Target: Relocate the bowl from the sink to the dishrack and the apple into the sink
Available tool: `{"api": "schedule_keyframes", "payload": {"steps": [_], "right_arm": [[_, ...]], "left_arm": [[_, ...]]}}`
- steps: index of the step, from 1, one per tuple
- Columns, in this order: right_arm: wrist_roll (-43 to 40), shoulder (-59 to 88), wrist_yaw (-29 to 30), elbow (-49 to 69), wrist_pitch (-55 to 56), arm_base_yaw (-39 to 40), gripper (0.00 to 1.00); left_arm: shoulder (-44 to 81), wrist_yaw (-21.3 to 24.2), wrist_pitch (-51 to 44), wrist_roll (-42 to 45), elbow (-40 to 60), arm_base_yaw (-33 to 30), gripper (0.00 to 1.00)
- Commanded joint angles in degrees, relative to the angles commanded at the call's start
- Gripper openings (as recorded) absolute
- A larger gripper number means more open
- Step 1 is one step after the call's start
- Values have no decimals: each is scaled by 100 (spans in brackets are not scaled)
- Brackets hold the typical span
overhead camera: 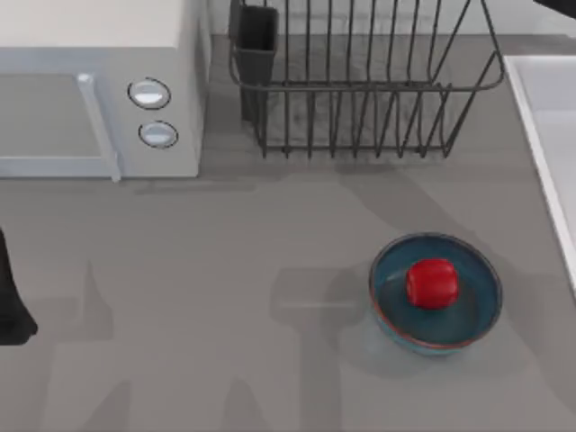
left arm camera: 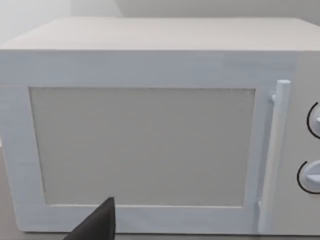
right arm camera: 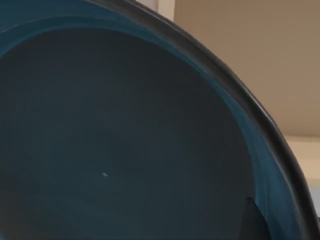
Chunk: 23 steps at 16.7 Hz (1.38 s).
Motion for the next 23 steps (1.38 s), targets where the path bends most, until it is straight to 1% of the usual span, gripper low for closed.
{"api": "schedule_keyframes", "payload": {"steps": [3,8,11,13,19,21,23], "right_arm": [[178,18,215,-17,360,366,0],[188,2,187,-25,363,349,0],[186,285,135,-194,754,239,0],[183,621,32,-423,1318,119,0],[162,1772,-454,-1400,3661,-343,0],[155,2032,-593,-1676,4143,-476,0],[151,2176,-672,-1838,4383,-555,0]], "left_arm": [[0,0,0,0,0,0,100],[0,0,0,0,0,0,100],[0,0,0,0,0,0,100],[0,0,0,0,0,0,100],[0,0,0,0,0,0,100],[0,0,0,0,0,0,100],[0,0,0,0,0,0,100]]}}
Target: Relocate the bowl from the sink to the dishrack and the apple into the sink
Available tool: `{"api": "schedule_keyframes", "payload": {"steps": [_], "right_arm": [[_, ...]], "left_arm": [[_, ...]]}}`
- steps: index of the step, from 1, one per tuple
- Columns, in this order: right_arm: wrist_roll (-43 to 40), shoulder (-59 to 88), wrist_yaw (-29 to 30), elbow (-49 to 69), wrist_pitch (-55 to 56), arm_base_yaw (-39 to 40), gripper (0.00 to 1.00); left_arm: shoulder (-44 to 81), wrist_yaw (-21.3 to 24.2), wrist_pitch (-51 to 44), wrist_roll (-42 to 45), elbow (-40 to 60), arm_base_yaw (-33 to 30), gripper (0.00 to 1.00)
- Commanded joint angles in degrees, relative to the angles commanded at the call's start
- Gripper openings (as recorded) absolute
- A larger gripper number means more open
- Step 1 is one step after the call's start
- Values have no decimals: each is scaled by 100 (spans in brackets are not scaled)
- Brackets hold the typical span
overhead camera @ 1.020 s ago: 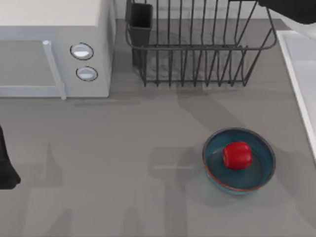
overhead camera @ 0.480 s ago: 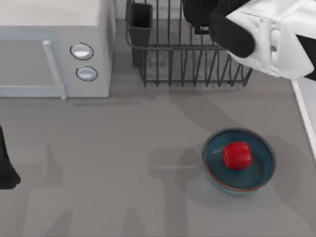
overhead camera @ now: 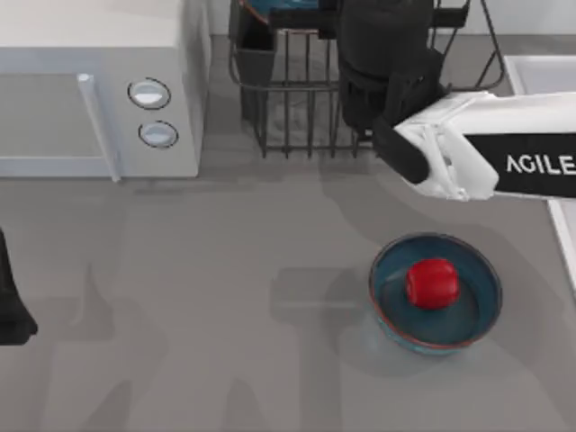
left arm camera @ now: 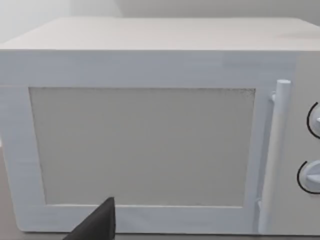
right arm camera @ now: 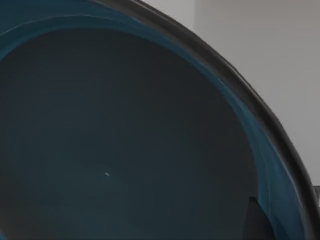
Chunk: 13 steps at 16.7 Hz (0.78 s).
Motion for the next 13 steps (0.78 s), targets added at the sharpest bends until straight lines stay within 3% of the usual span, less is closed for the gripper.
{"api": "schedule_keyframes", "payload": {"steps": [4,13], "right_arm": [[-1,17,-11,-20,28,-9,0],[-1,17,-11,-20,28,-9,68]], "left_arm": [[0,0,0,0,0,0,100],[0,0,0,0,0,0,100]]}}
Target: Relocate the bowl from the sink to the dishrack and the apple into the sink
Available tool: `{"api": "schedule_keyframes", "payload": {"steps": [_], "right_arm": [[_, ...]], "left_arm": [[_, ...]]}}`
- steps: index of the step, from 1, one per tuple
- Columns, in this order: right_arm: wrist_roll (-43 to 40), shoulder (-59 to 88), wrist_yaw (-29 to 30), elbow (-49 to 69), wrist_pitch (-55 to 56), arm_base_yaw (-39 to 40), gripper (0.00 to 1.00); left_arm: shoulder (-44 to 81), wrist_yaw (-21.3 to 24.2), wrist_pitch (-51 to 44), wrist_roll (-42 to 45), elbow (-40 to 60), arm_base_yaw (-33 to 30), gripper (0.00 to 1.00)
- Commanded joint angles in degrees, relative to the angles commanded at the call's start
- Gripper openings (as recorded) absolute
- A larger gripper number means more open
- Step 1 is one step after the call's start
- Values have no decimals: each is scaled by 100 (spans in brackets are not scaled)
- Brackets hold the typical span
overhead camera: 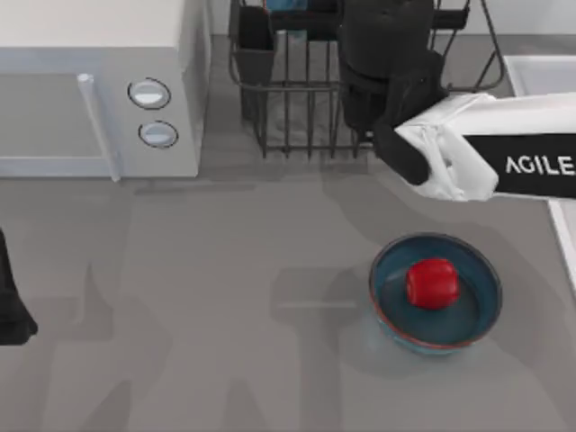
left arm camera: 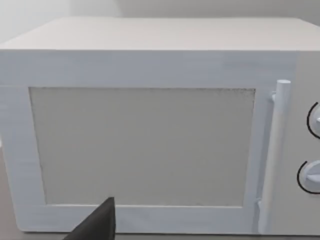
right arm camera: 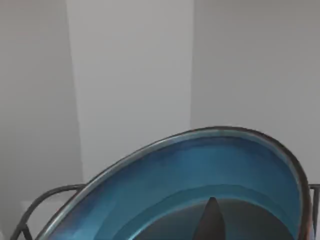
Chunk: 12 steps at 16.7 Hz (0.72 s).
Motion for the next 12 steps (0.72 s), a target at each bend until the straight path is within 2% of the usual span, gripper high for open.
{"api": "schedule_keyframes", "payload": {"steps": [4,12], "right_arm": [[0,0,0,0,0,0,98],[0,0,0,0,0,0,100]], "left_arm": [[0,0,0,0,0,0,100],[0,0,0,0,0,0,100]]}}
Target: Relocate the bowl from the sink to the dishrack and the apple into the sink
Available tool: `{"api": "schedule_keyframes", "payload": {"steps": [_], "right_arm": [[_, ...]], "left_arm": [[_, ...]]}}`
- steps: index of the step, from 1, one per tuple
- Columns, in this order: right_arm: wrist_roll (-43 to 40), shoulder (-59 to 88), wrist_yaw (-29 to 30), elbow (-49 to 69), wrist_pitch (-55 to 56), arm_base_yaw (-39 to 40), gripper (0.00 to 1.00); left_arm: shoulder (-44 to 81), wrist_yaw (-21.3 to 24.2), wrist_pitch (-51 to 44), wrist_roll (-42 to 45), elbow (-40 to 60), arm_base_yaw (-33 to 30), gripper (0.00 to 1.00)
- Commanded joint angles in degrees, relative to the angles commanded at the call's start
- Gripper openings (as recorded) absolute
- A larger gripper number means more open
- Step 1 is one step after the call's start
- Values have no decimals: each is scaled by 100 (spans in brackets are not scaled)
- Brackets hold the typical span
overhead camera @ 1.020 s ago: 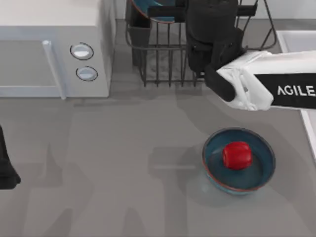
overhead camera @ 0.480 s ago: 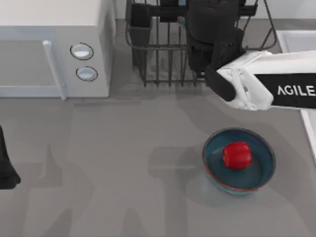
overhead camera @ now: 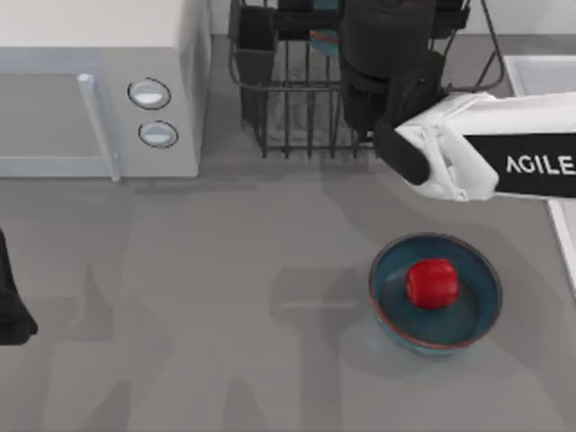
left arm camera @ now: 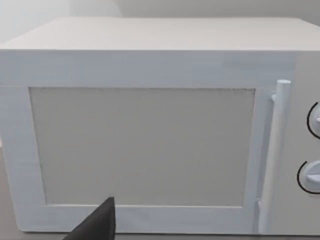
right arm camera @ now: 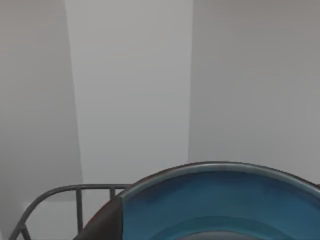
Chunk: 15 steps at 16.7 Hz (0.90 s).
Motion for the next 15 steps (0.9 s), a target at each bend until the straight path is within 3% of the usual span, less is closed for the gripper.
{"api": "schedule_keyframes", "payload": {"steps": [4,7,15], "right_arm": [[9,-180,-132,-171,-52,-72,100],[35,-905,-617,-870,-243,-371,100],[68,-5330,-2541,-4165,-1473,-1717,100]], "left_arm": [[0,0,0,0,0,0,100],[0,0,0,0,0,0,100],[0,0,0,0,0,0,100]]}}
